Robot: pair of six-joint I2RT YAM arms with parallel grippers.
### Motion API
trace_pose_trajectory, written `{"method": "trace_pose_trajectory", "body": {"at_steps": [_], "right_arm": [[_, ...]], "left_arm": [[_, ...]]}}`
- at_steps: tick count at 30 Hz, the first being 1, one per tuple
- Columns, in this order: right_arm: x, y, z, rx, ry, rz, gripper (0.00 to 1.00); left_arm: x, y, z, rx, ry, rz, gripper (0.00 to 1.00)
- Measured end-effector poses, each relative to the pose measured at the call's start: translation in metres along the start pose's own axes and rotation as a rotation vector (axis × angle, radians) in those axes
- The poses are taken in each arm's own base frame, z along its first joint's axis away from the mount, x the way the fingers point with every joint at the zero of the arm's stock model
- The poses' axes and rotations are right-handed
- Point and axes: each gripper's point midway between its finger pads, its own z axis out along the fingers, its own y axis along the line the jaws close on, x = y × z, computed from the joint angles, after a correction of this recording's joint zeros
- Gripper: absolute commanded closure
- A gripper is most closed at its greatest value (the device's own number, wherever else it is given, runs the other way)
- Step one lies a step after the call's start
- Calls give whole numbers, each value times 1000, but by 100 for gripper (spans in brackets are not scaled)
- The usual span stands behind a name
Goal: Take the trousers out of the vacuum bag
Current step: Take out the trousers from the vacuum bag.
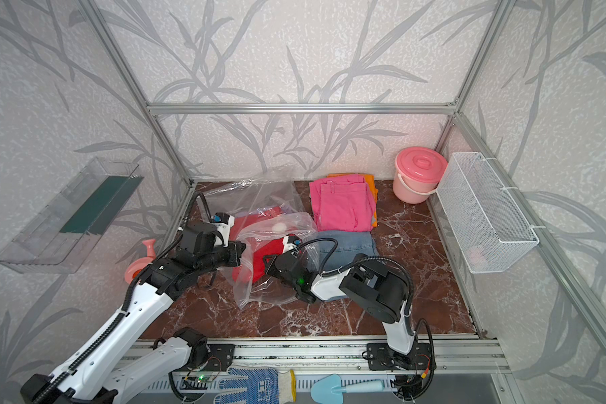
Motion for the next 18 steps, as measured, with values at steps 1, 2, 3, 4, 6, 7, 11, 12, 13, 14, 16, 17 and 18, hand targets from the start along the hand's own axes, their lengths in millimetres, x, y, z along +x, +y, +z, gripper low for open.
{"method": "trace_pose_trajectory", "body": {"at_steps": [1,2,3,4,6,7,11,12,13,14,16,17,18], "right_arm": [[-2,4,-3,-2,0,-11,92],[-5,10,-7,-8,-2,-21,92],[-8,15,-10,-15,-6,-34,93],[-12,21,-14,-21,-11,-44,93],[-18,30,-22,-29,-21,-65,93],[-20,32,-27,-29,-23,-76,94],[-31,27,-39,-3,-27,-99,96],[-32,26,-40,1,-25,-105,95],[-31,26,-41,3,-22,-114,95],[-28,27,-42,6,-15,-123,96],[-20,27,-43,15,-6,-138,96],[-13,28,-44,20,0,-148,96],[-8,29,-45,23,5,-155,96]], "left_arm": [[0,0,0,-2,-1,0,100],[0,1,0,-4,-2,0,100],[0,1,0,-6,-2,0,100],[-1,1,0,-8,-3,0,100],[-1,2,0,-11,-4,0,100],[-1,2,0,-12,-5,0,100],[-1,2,0,-13,-5,0,100],[-1,2,0,-13,-5,0,100],[-1,2,0,-13,-5,0,100],[-1,2,0,-12,-5,0,100],[-1,2,0,-14,-5,0,100],[-1,2,0,-15,-5,0,100],[-1,2,0,-15,-5,0,100]]}}
